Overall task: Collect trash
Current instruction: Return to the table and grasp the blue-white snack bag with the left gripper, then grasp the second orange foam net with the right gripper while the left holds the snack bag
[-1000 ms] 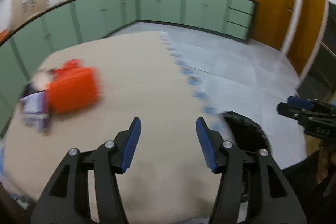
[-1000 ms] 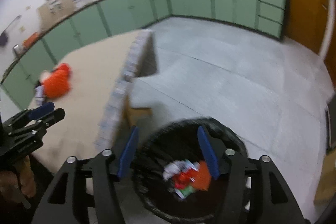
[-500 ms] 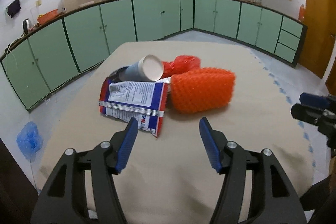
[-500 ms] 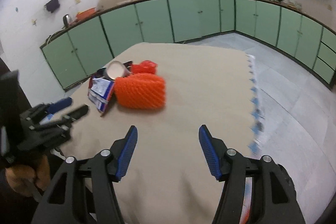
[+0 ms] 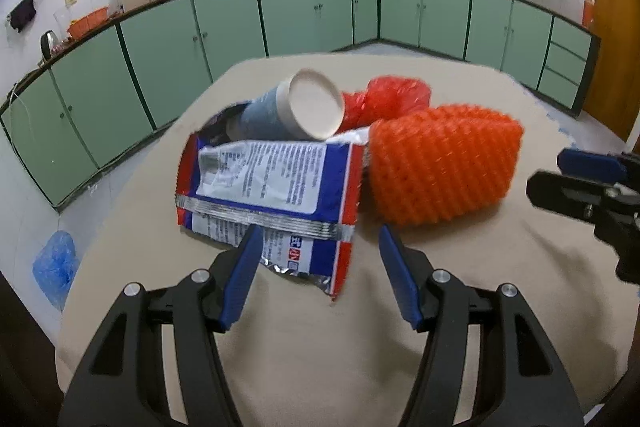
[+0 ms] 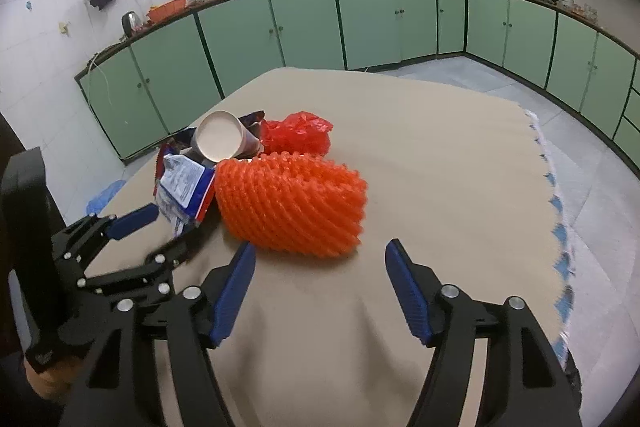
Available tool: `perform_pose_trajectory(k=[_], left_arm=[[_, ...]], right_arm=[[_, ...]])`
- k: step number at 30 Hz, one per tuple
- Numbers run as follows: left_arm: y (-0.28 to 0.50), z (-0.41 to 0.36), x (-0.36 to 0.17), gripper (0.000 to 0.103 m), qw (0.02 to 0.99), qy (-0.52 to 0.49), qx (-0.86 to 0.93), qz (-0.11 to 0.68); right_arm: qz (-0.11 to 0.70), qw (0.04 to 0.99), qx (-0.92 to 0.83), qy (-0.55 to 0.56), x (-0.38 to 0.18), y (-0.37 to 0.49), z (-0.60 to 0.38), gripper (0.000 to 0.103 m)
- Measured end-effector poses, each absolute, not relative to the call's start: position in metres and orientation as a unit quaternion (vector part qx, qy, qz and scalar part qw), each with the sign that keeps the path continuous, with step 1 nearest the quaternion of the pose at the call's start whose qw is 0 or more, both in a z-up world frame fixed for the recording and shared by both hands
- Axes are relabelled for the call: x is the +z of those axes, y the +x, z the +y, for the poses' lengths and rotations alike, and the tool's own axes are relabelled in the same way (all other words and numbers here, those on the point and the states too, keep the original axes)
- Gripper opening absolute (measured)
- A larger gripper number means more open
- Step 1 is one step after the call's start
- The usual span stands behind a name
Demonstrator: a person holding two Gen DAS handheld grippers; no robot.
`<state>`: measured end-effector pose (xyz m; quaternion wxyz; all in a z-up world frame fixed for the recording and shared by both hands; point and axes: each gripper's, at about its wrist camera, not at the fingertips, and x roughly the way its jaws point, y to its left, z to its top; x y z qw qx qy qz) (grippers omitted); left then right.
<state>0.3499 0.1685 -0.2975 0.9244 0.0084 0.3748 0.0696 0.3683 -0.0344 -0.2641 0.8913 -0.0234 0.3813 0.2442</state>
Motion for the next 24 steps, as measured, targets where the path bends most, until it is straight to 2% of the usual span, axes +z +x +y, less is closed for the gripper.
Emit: perform_pose_trajectory(k=[1, 2, 3, 4, 11, 14, 24], left_arm=[[0.353, 0.17, -0.301, 0.055, 0.921, 0.011, 0.072, 0.382], [0.355, 0.171, -0.303, 0.041, 0.919, 0.013, 0.074, 0.387], [0.359, 0.174, -0.308, 0.011, 0.915, 0.01, 0.067, 0.399], [0.359, 0.177, -0.307, 0.002, 0.915, -0.002, 0.06, 0.399], [0.341, 0.177, -0.288, 0.0, 0.933, -0.002, 0.075, 0.353], [0.331, 0.176, -0.278, 0.0, 0.938, -0.001, 0.084, 0.336], [0.322, 0.175, -0.263, 0.0, 0.945, -0.013, 0.089, 0.314]], right_arm=[[0.382, 0.891, 0.244, -0.024, -0.265, 0.37, -0.033, 0.067], [0.383, 0.891, 0.244, -0.023, -0.266, 0.372, -0.032, 0.067], [0.384, 0.89, 0.243, -0.023, -0.266, 0.373, -0.032, 0.067], [0.385, 0.89, 0.243, -0.024, -0.267, 0.374, -0.032, 0.067], [0.382, 0.89, 0.247, -0.03, -0.267, 0.372, -0.029, 0.067], [0.38, 0.892, 0.244, -0.036, -0.268, 0.375, -0.027, 0.073], [0.366, 0.897, 0.244, -0.036, -0.271, 0.392, -0.024, 0.077]])
